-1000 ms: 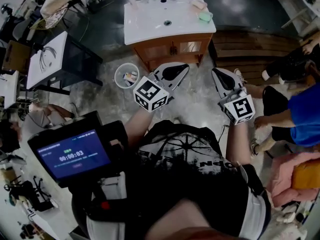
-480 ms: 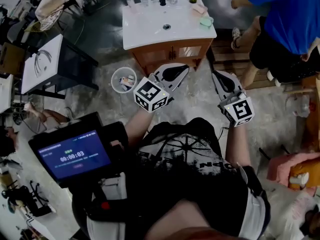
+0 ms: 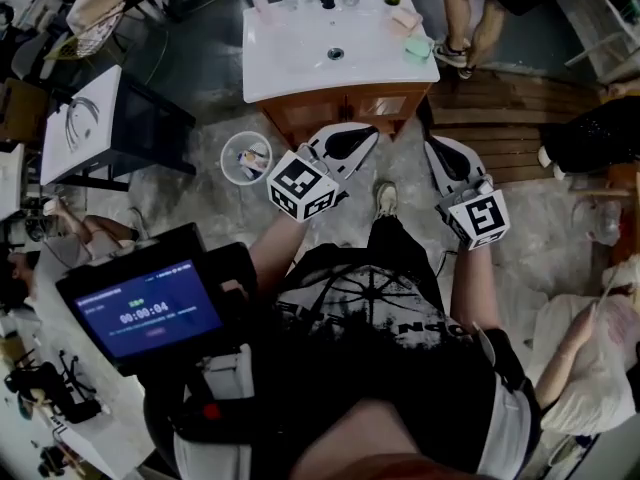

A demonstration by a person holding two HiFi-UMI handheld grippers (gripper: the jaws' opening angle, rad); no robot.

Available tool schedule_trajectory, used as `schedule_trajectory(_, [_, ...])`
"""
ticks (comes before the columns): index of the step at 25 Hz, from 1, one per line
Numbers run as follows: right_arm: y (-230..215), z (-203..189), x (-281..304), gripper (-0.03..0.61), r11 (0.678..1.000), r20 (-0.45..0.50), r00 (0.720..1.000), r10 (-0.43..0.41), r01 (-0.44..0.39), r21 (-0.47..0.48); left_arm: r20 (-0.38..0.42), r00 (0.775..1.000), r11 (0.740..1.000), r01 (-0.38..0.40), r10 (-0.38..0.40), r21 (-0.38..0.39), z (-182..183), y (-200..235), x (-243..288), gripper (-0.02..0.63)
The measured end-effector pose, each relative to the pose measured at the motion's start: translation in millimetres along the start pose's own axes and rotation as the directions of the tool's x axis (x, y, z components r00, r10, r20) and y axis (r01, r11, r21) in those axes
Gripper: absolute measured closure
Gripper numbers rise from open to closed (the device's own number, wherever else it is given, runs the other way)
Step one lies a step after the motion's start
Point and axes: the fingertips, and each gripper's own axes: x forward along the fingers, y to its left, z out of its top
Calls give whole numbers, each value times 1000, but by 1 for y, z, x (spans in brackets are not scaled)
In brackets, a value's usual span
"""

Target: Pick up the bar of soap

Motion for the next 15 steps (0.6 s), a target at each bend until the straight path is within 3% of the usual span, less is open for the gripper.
schedule_trajectory(5, [-14,5,13,563,999,5,999,34,-34,-2,-7,1000,1000,-24,24,2,7,10,12,604])
schedule_trajectory(15, [-89,-5,58,563,993,0,993,115,-115,18,-19,997,997,-79,79,-16,18,63,76,604])
